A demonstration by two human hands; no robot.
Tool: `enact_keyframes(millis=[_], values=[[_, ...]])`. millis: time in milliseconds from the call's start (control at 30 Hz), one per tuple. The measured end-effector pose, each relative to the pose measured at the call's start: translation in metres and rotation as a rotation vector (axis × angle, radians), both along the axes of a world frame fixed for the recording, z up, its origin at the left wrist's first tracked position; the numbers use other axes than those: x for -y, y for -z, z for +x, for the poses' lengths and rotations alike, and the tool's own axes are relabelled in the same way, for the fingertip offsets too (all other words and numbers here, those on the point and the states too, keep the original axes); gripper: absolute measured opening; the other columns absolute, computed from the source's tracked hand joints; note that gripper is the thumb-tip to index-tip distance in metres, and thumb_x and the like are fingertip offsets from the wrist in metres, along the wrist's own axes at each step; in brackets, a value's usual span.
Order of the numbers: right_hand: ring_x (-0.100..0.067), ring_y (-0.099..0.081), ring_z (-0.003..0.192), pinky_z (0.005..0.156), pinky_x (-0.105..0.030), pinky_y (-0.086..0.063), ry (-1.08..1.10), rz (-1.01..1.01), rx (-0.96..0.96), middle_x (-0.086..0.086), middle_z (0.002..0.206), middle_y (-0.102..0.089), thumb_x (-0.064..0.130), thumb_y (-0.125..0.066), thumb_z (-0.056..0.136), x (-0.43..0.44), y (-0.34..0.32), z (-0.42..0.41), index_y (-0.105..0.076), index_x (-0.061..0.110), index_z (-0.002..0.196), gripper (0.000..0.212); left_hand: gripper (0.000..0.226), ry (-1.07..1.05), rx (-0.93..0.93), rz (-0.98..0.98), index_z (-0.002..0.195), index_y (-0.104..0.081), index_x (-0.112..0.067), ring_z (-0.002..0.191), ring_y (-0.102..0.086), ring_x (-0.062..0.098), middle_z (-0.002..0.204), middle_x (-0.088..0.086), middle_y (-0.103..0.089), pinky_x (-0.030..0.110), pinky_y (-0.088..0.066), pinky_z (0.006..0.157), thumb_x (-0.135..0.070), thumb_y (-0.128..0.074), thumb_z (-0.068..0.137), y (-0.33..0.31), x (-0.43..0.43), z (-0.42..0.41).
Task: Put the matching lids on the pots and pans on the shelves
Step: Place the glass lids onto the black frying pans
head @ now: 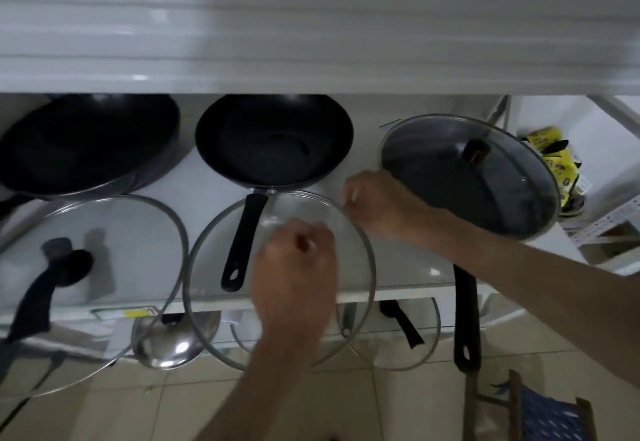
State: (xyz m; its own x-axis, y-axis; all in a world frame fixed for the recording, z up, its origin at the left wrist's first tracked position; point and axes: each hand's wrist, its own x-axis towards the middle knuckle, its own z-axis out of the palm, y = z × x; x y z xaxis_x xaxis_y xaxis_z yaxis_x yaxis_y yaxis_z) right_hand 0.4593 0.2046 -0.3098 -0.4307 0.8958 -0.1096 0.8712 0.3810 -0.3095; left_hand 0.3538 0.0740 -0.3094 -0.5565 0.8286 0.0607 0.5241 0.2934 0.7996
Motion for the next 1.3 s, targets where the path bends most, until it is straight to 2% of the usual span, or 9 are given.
enact_keyframes(millis=[67,133,200,333,433,533,833,1133,1300], values=[[-0.032,-0.063,0.097,0.077,-0.036,-0.053,-0.104,-0.173,0.04,-0.016,0.109,-0.064,0.026,-0.056,0.084,0.02,0.016,-0.029,-0.06,0.006,0.108,0.031,0.023,-0.179,-0.086,0.066,0.095,-0.063,-0.016,0.087,-0.058,0.024,0.097,0.005,-0.06,0.038,-0.049,0.077,-0.037,-0.056,0.086,0.006,-0.015,-0.05],[-0.03,-0.06,0.102,0.076,-0.034,-0.048,-0.143,-0.291,0.048,-0.016,0.12,-0.058,0.035,-0.062,0.088,0.038,0.031,-0.053,-0.046,0.005,0.13,0.054,0.043,-0.174,-0.225,-0.145,0.113,-0.062,-0.01,0.11,-0.052,0.033,0.116,0.012,-0.057,0.044,-0.041,0.096,-0.041,-0.058,0.084,0.025,-0.032,-0.085],[-0.031,-0.057,0.109,0.077,-0.036,-0.046,-0.078,-0.368,0.034,-0.017,0.127,-0.051,0.046,-0.062,0.088,0.049,0.045,-0.071,-0.031,0.008,0.141,0.073,0.061,-0.118,-0.312,-0.359,0.116,-0.062,-0.004,0.115,-0.051,0.036,0.12,0.017,-0.058,0.046,-0.038,0.1,-0.055,-0.054,0.083,0.04,-0.044,-0.105],[-0.024,-0.055,0.087,0.067,-0.033,-0.042,0.038,-0.313,-0.043,-0.011,0.106,-0.052,0.044,-0.055,0.093,0.057,0.063,-0.097,-0.042,0.007,0.128,0.053,0.061,0.006,-0.079,-0.527,0.096,-0.058,-0.008,0.084,-0.062,0.029,0.086,0.009,-0.064,0.038,-0.051,0.083,-0.066,-0.048,0.08,0.052,-0.056,-0.113],[-0.029,-0.061,0.092,0.069,-0.035,-0.046,0.076,-0.246,-0.051,-0.012,0.106,-0.059,0.044,-0.055,0.093,0.062,0.071,-0.109,-0.048,0.006,0.12,0.047,0.058,0.022,0.261,-0.464,0.096,-0.066,-0.004,0.076,-0.067,0.027,0.083,0.01,-0.07,0.036,-0.055,0.074,-0.057,-0.049,0.082,0.063,-0.058,-0.112],[-0.03,-0.063,0.091,0.069,-0.037,-0.048,0.092,-0.166,-0.045,-0.015,0.107,-0.062,0.034,-0.053,0.095,0.066,0.076,-0.114,-0.052,0.007,0.11,0.03,0.047,0.028,0.503,-0.43,0.078,-0.061,-0.004,0.049,-0.057,0.024,0.059,0.009,-0.062,0.028,-0.046,0.053,-0.048,-0.051,0.088,0.062,-0.06,-0.113],[-0.022,-0.055,0.066,0.051,-0.028,-0.04,0.05,-0.122,-0.071,-0.008,0.081,-0.055,0.027,-0.053,0.096,0.092,0.069,-0.081,-0.048,0.008,0.082,0.024,0.043,0.161,0.571,-0.548,0.063,-0.041,-0.014,0.037,-0.032,0.015,0.05,0.002,-0.038,0.021,-0.027,0.038,-0.044,-0.05,0.093,0.035,-0.064,-0.174],[-0.007,-0.041,0.044,0.047,-0.026,-0.038,0.071,-0.07,-0.227,0.003,0.052,-0.049,0.036,-0.063,0.086,0.117,0.003,-0.028,-0.058,0.015,0.066,0.03,0.046,0.228,0.588,-0.554,0.06,-0.042,-0.014,0.031,-0.032,0.014,0.042,0.0,-0.036,0.021,-0.029,0.035,-0.045,-0.05,0.094,0.045,-0.06,-0.196],[-0.009,-0.046,0.043,0.045,-0.03,-0.043,0.065,0.088,-0.294,0.001,0.05,-0.054,0.038,-0.066,0.082,0.082,-0.038,-0.035,-0.062,0.015,0.063,0.03,0.046,0.145,0.791,-0.513,0.059,-0.039,-0.015,0.025,-0.031,0.011,0.036,-0.001,-0.038,0.017,-0.029,0.033,-0.044,-0.057,0.09,0.061,-0.055,-0.177]])
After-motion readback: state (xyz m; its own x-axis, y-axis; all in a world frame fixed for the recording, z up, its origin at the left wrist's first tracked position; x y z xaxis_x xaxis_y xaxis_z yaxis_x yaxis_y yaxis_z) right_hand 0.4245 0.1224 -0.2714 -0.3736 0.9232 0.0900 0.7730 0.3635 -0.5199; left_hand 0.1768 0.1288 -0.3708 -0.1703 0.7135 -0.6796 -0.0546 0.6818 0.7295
